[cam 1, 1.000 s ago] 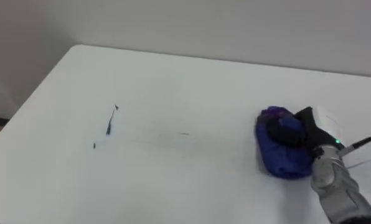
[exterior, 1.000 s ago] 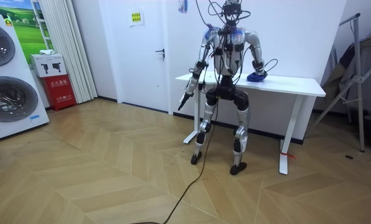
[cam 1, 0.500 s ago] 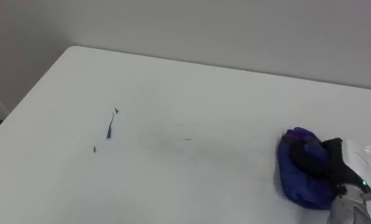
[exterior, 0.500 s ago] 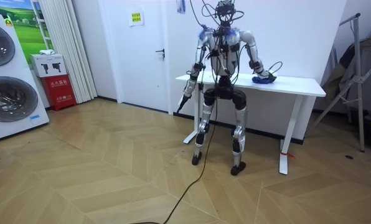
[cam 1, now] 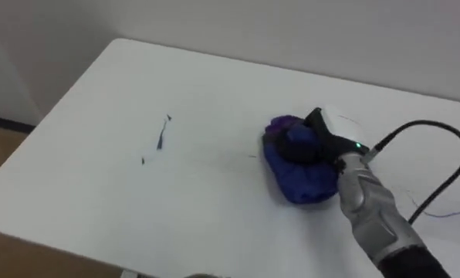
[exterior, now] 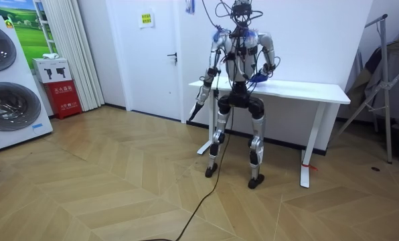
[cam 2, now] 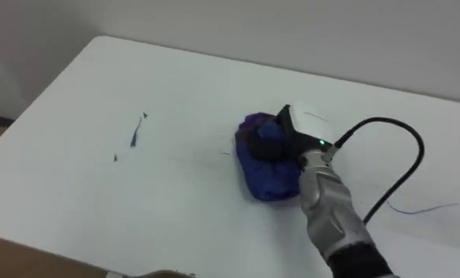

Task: Wipe table

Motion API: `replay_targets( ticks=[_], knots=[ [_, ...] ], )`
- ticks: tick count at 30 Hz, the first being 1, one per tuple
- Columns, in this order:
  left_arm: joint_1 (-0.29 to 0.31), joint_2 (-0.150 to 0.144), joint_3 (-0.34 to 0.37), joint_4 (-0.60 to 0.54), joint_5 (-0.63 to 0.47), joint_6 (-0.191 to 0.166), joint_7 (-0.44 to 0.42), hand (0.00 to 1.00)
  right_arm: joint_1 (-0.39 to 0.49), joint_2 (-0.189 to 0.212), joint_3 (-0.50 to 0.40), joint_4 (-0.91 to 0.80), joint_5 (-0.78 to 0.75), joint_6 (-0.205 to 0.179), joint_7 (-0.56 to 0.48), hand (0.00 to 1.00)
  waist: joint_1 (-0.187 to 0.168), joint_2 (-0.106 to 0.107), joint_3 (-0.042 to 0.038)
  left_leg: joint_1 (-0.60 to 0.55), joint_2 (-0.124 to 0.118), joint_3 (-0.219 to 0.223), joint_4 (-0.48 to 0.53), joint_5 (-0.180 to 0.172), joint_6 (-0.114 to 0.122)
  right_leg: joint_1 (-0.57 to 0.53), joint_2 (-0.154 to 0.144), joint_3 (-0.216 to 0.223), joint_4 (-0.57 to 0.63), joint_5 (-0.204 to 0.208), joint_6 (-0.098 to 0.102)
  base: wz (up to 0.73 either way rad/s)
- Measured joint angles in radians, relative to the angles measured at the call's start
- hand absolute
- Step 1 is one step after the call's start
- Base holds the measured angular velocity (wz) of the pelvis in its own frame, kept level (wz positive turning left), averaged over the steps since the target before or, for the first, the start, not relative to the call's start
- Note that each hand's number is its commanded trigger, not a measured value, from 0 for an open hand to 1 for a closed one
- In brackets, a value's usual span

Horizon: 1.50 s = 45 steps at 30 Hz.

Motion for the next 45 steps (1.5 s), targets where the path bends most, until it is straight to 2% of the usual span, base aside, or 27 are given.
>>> replay_targets(
  ticks=[2, 4, 7, 8, 10, 13, 15, 17, 20, 21, 22, 23, 24, 26, 27, 28, 29, 30, 31, 32, 33, 35, 36, 38, 39, 42, 45],
  knots=[
    [0.030, 0.001, 0.020, 0.000, -0.002, 0.009, -0.009, 0.00, 0.052, -0.009, -0.064, 0.054, 0.017, -0.022, -0.017, 1.00, -0.017, -0.001, 0.0000, 0.000, -0.001, -0.014, 0.000, -0.001, 0.001, 0.014, -0.003, -0.022, -0.002, -0.001, 0.002, 0.22],
    [0.085, 0.001, 0.038, 0.000, -0.013, 0.008, -0.013, 0.00, 0.147, -0.015, -0.163, 0.063, 0.039, -0.081, -0.084, 1.00, -0.076, 0.007, 0.0007, 0.018, -0.007, -0.015, -0.002, 0.000, 0.002, 0.053, -0.012, -0.042, -0.018, -0.008, 0.010, 0.26],
    [0.113, 0.007, 0.084, 0.002, -0.012, -0.008, -0.013, 0.00, 0.232, -0.019, -0.311, 0.110, 0.088, -0.149, -0.149, 1.00, -0.151, 0.004, -0.0028, 0.041, -0.012, -0.012, -0.003, -0.003, 0.005, 0.081, -0.016, -0.046, -0.033, -0.019, 0.016, 0.14],
    [0.113, 0.010, 0.094, 0.002, -0.012, -0.012, -0.014, 0.00, 0.247, -0.022, -0.340, 0.123, 0.094, -0.155, -0.162, 1.00, -0.162, 0.002, -0.0042, 0.041, -0.012, -0.012, -0.003, -0.003, 0.005, 0.083, -0.016, -0.046, -0.033, -0.019, 0.016, 0.06],
    [0.101, 0.028, 0.121, 0.008, -0.009, -0.045, -0.015, 0.00, 0.324, -0.077, -0.408, 0.175, 0.176, -0.195, -0.212, 1.00, -0.198, -0.008, -0.0127, 0.040, -0.013, -0.012, 0.005, -0.004, 0.008, 0.092, -0.018, -0.041, -0.035, -0.020, 0.016, 0.04],
    [0.096, 0.043, 0.120, 0.005, -0.003, -0.089, -0.014, 0.00, 0.375, -0.144, -0.469, 0.256, 0.268, -0.219, -0.219, 1.00, -0.227, -0.018, -0.0184, 0.035, -0.014, -0.010, 0.021, -0.006, 0.011, 0.091, -0.021, -0.037, -0.033, -0.019, 0.016, -0.01],
    [0.089, 0.040, 0.115, 0.001, -0.003, -0.096, -0.015, 0.00, 0.394, -0.164, -0.495, 0.280, 0.287, -0.218, -0.227, 1.00, -0.235, -0.019, -0.0189, 0.036, -0.014, -0.008, 0.029, -0.007, 0.011, 0.091, -0.022, -0.034, -0.032, -0.018, 0.017, -0.05],
    [0.079, 0.037, 0.113, -0.008, 0.001, -0.095, -0.014, 0.00, 0.401, -0.163, -0.509, 0.278, 0.286, -0.209, -0.230, 1.00, -0.228, -0.015, -0.0193, 0.046, -0.015, -0.007, 0.028, -0.008, 0.013, 0.092, -0.022, -0.027, -0.029, -0.019, 0.020, -0.12],
    [0.058, 0.034, 0.058, -0.016, 0.003, -0.092, 0.008, 0.00, 0.345, -0.130, -0.488, 0.265, 0.267, -0.133, -0.240, 1.00, -0.203, -0.007, -0.0172, 0.053, -0.021, -0.007, 0.049, -0.019, 0.021, 0.079, -0.029, -0.013, 0.000, -0.009, 0.009, -0.29],
    [0.041, 0.030, 0.033, -0.002, 0.003, -0.091, 0.018, 0.00, 0.318, -0.121, -0.451, 0.237, 0.258, -0.085, -0.239, 1.00, -0.168, -0.002, -0.0140, 0.051, -0.026, -0.006, 0.065, -0.024, 0.024, 0.052, -0.033, 0.007, 0.028, -0.006, 0.004, -0.70],
    [0.022, 0.026, 0.014, 0.006, 0.003, -0.081, 0.025, 0.00, 0.285, -0.099, -0.380, 0.201, 0.209, -0.045, -0.237, 1.00, -0.139, 0.001, -0.0118, 0.046, -0.026, 0.008, 0.079, -0.029, 0.025, 0.024, -0.035, 0.018, 0.052, 0.001, -0.002, -0.82],
    [0.014, 0.025, 0.006, 0.010, 0.003, -0.078, 0.028, 0.00, 0.264, -0.082, -0.338, 0.184, 0.180, -0.032, -0.231, 1.00, -0.118, 0.003, -0.0109, 0.045, -0.026, 0.021, 0.084, -0.030, 0.025, 0.011, -0.038, 0.018, 0.063, 0.010, -0.008, -0.95],
    [-0.009, 0.023, -0.015, 0.038, 0.002, -0.077, 0.031, 0.00, 0.198, -0.041, -0.238, 0.167, 0.119, -0.017, -0.209, 1.00, -0.081, 0.009, -0.0065, 0.037, -0.025, 0.041, 0.101, -0.034, 0.030, -0.021, -0.043, 0.013, 0.077, 0.029, -0.017, -1.04],
    [-0.046, 0.007, -0.037, 0.077, -0.006, -0.078, 0.034, 0.00, 0.077, 0.031, -0.090, 0.164, 0.018, -0.012, -0.157, 1.00, -0.009, 0.033, -0.0069, -0.004, -0.019, 0.071, 0.129, -0.062, 0.043, -0.069, -0.050, -0.010, 0.074, 0.063, -0.004, -0.90],
    [-0.072, 0.005, -0.051, 0.096, -0.022, -0.077, 0.033, 0.00, 0.003, 0.077, -0.018, 0.171, -0.051, -0.019, -0.128, 1.00, 0.036, 0.048, 0.0047, -0.028, 0.014, 0.123, 0.151, -0.063, 0.037, -0.089, -0.076, -0.084, 0.173, 0.035, -0.040, -0.17],
    [-0.091, 0.007, -0.051, 0.094, -0.023, -0.078, 0.033, 0.00, -0.040, 0.117, 0.023, 0.185, -0.091, -0.055, -0.103, 1.00, 0.079, 0.042, 0.0071, -0.039, 0.040, 0.187, 0.157, -0.054, 0.022, -0.082, -0.132, -0.161, 0.328, -0.074, -0.032, 0.24],
    [-0.103, 0.006, -0.052, 0.091, -0.021, -0.078, 0.030, 0.00, -0.055, 0.118, 0.034, 0.190, -0.101, -0.076, -0.095, 1.00, 0.100, 0.035, 0.0088, -0.047, 0.043, 0.209, 0.158, -0.047, 0.015, -0.072, -0.160, -0.188, 0.374, -0.114, -0.020, 0.79],
    [-0.114, 0.004, -0.055, 0.083, -0.016, -0.082, 0.024, 0.00, -0.102, 0.115, 0.035, 0.212, -0.099, -0.092, -0.083, 1.00, 0.153, 0.009, 0.0186, -0.077, 0.034, 0.225, 0.187, -0.030, 0.006, -0.087, -0.195, -0.190, 0.383, -0.169, -0.006, 0.69],
    [-0.108, 0.000, -0.047, 0.093, -0.013, -0.083, 0.013, 0.00, -0.154, 0.111, 0.035, 0.249, -0.076, -0.092, -0.081, 1.00, 0.195, 0.020, 0.0177, -0.114, 0.021, 0.202, 0.221, -0.028, 0.011, -0.098, -0.185, -0.154, 0.366, -0.198, -0.018, 0.57],
    [-0.090, 0.001, -0.036, 0.094, -0.012, -0.079, 0.006, 0.00, -0.171, 0.110, 0.035, 0.266, -0.059, -0.092, -0.083, 1.00, 0.198, 0.028, 0.0158, -0.127, 0.018, 0.188, 0.225, -0.030, 0.013, -0.097, -0.175, -0.148, 0.353, -0.199, -0.018, 0.42],
    [-0.060, 0.014, 0.002, 0.094, -0.014, -0.071, 0.000, 0.00, -0.187, 0.097, 0.034, 0.293, -0.010, -0.093, -0.088, 1.00, 0.198, 0.023, 0.0153, -0.148, 0.009, 0.160, 0.207, -0.018, 0.020, -0.096, -0.165, -0.152, 0.324, -0.191, -0.016, 0.58],
    [-0.045, 0.032, 0.058, 0.095, -0.019, -0.056, -0.002, 0.00, -0.186, 0.047, 0.006, 0.348, 0.033, -0.105, -0.082, 1.00, 0.181, 0.009, 0.0095, -0.176, 0.007, 0.135, 0.183, 0.013, 0.028, -0.084, -0.167, -0.201, 0.287, -0.171, -0.013, 0.67],
    [-0.035, 0.041, 0.081, 0.095, -0.019, -0.050, -0.002, 0.00, -0.164, 0.016, -0.050, 0.359, 0.087, -0.134, -0.082, 1.00, 0.155, -0.003, 0.0100, -0.178, -0.002, 0.116, 0.171, 0.024, 0.032, -0.059, -0.167, -0.231, 0.256, -0.155, -0.008, 0.57],
    [-0.024, 0.043, 0.103, 0.095, -0.019, -0.048, -0.002, 0.00, -0.136, -0.038, -0.109, 0.375, 0.103, -0.137, -0.084, 1.00, 0.111, -0.012, 0.0104, -0.171, -0.007, 0.107, 0.161, 0.026, 0.037, -0.026, -0.155, -0.242, 0.219, -0.144, 0.004, 0.35],
    [-0.023, 0.046, 0.108, 0.096, -0.021, -0.049, -0.005, 0.00, -0.097, -0.080, -0.147, 0.386, 0.129, -0.152, -0.090, 1.00, 0.085, -0.019, 0.0115, -0.159, -0.009, 0.106, 0.158, 0.026, 0.037, -0.004, -0.151, -0.250, 0.197, -0.137, 0.009, 0.11],
    [-0.012, 0.057, 0.108, 0.090, -0.019, -0.059, -0.017, 0.00, 0.003, -0.169, -0.262, 0.388, 0.188, -0.168, -0.107, 1.00, 0.008, -0.053, 0.0114, -0.164, -0.002, 0.110, 0.165, 0.017, 0.034, 0.007, -0.140, -0.260, 0.178, -0.137, 0.011, 0.02],
    [0.008, 0.036, 0.109, 0.083, -0.019, -0.058, -0.026, 0.00, 0.106, -0.246, -0.379, 0.408, 0.229, -0.173, -0.126, 1.00, -0.059, -0.061, 0.0067, -0.160, 0.004, 0.118, 0.166, 0.009, 0.025, 0.011, -0.127, -0.260, 0.164, -0.136, 0.010, -0.08]
  ],
)
